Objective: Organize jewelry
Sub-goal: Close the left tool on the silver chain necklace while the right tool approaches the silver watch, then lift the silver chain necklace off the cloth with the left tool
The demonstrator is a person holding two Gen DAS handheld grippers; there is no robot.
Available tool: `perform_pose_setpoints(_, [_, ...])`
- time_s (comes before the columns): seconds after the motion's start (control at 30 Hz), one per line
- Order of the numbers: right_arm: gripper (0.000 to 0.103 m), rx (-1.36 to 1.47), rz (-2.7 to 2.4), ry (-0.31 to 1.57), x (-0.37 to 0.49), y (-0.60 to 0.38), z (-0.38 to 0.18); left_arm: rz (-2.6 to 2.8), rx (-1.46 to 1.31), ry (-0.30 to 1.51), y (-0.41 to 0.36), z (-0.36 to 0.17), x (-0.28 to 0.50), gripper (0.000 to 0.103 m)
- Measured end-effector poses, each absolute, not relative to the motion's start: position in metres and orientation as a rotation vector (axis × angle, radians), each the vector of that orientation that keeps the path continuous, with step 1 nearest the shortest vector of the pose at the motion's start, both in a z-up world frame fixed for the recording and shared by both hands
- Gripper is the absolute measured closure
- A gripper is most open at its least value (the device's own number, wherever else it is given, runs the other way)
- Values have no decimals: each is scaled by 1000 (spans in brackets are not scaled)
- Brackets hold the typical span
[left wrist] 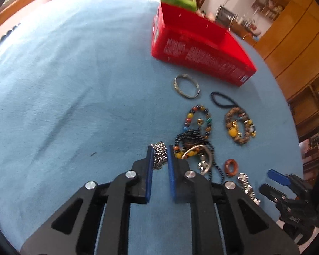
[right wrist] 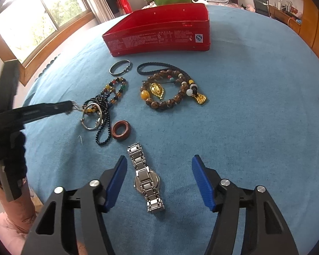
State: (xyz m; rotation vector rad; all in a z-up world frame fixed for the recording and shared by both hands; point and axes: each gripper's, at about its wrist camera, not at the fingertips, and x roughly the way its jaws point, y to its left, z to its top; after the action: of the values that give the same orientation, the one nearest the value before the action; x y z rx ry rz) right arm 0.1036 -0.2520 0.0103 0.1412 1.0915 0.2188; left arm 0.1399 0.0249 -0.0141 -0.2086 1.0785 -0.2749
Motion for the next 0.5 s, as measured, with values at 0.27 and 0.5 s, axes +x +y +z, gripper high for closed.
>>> perform_pose_setpoints(0.27, [41,141,247,1100,103,-244,7,-312,-216,1007,27,14,110,92])
perform_pose_setpoints(0.5, [41,137,244,1109,104,-244,5,-358,-240,902,32,46,83,92])
